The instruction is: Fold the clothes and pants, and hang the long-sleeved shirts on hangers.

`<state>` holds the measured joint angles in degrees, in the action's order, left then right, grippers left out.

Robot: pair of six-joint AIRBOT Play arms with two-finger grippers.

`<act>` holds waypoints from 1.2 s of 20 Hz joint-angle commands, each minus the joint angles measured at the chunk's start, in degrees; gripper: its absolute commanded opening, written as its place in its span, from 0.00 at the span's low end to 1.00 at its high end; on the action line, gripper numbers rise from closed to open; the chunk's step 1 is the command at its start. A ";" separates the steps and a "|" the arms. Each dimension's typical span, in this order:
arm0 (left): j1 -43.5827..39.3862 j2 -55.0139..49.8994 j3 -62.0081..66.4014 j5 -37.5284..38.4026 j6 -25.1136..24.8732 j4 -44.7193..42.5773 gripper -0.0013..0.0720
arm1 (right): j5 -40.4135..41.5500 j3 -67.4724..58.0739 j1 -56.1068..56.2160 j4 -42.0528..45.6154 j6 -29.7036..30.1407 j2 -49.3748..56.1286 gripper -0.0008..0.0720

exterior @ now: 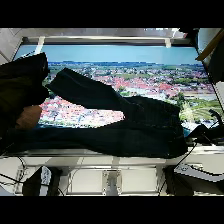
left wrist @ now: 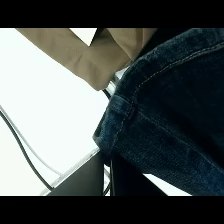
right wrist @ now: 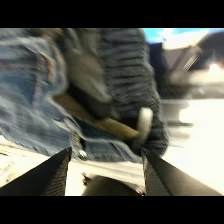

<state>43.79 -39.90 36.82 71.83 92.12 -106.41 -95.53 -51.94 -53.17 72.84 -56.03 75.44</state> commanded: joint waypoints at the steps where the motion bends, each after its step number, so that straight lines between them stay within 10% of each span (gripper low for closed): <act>1: 0.33 -0.68 -0.44 -0.94 -0.02 -0.02 0.04 | -0.39 0.02 0.00 2.95 0.76 0.04 0.69; 12: 0.33 -0.68 -0.44 -0.90 -0.02 0.20 0.04 | 10.29 7.15 7.54 2.84 5.18 0.04 0.68; 15: 0.33 -0.68 -0.44 -0.90 -0.02 0.17 0.04 | 16.50 7.13 11.69 2.75 5.20 0.04 0.42; 17: 0.33 -0.68 -0.44 -0.94 -0.02 0.20 0.04 | 16.37 6.49 12.09 3.28 5.16 0.02 0.08; 24: -0.44 -0.68 1.62 -13.88 0.00 19.54 0.04 | 14.14 -12.20 9.22 7.65 3.04 -0.94 0.08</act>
<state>43.83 -40.56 37.41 64.88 92.12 -95.70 -81.34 -56.77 -43.29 78.00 -52.05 74.87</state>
